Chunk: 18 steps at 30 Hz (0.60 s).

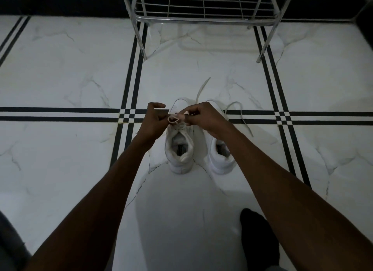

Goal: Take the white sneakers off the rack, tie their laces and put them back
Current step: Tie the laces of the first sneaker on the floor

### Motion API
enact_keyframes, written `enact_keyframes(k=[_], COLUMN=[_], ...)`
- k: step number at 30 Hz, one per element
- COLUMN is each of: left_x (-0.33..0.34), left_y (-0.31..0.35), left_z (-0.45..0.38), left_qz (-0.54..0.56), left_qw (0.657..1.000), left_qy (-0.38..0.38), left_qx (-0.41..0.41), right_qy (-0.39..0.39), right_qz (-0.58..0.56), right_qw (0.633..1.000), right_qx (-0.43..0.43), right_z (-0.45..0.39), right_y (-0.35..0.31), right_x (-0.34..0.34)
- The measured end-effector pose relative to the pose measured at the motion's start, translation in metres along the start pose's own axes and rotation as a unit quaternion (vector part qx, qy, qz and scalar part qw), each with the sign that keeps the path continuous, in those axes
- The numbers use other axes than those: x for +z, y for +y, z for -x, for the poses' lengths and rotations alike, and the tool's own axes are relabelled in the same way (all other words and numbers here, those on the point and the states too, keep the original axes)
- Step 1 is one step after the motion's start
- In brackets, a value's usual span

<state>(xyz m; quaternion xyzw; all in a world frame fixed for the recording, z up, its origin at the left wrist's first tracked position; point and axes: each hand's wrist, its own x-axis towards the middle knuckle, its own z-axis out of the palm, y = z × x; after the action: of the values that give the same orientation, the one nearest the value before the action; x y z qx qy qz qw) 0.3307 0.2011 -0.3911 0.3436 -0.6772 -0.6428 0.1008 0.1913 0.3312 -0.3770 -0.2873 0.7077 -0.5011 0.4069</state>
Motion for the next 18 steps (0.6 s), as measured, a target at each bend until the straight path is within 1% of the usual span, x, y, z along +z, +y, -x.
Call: enact_keyframes(k=[1, 2, 3, 5, 7, 9, 11, 13, 16, 18], left_x=[0.000, 0.002, 0.003, 0.006, 0.006, 0.004, 0.003, 0.003, 0.007, 0.008], left_y=[0.000, 0.001, 0.001, 0.002, 0.003, 0.002, 0.002, 0.005, 0.010, 0.009], left_z=[-0.001, -0.002, -0.003, -0.003, -0.002, -0.003, -0.002, -0.004, -0.004, -0.005], left_qz=[0.000, -0.002, -0.001, 0.001, 0.008, 0.013, 0.002, -0.030, -0.133, -0.236], left_qw=[1.000, 1.000, 1.000, 1.000, 1.000, 1.000, 0.999, 0.997, 0.987, 0.967], left_qy=[-0.001, -0.004, -0.004, 0.000, 0.000, -0.020, -0.050, -0.063, -0.063, -0.022], left_qx=[0.000, 0.004, 0.010, 0.015, 0.004, 0.002, 0.008, 0.017, 0.064, 0.090], right_qy=[-0.002, 0.003, 0.014, 0.052, 0.098, 0.142, 0.184, 0.210, 0.206, 0.191], right_qz=[0.101, 0.192, 0.253, 0.295, 0.300, 0.300, 0.250, 0.178, 0.142, 0.126], right_qw=[0.995, 0.981, 0.966, 0.949, 0.941, 0.935, 0.944, 0.958, 0.966, 0.973], right_qx=[-0.015, -0.033, -0.055, -0.103, -0.125, -0.123, -0.112, -0.086, -0.058, -0.041], right_z=[0.000, -0.001, -0.003, -0.008, -0.011, -0.010, -0.008, -0.006, -0.004, 0.000], right_y=[-0.003, -0.005, -0.008, -0.011, -0.007, -0.002, -0.001, -0.001, -0.001, -0.001], right_x=[-0.004, -0.007, -0.008, -0.005, 0.003, 0.011, 0.015, 0.014, 0.008, 0.004])
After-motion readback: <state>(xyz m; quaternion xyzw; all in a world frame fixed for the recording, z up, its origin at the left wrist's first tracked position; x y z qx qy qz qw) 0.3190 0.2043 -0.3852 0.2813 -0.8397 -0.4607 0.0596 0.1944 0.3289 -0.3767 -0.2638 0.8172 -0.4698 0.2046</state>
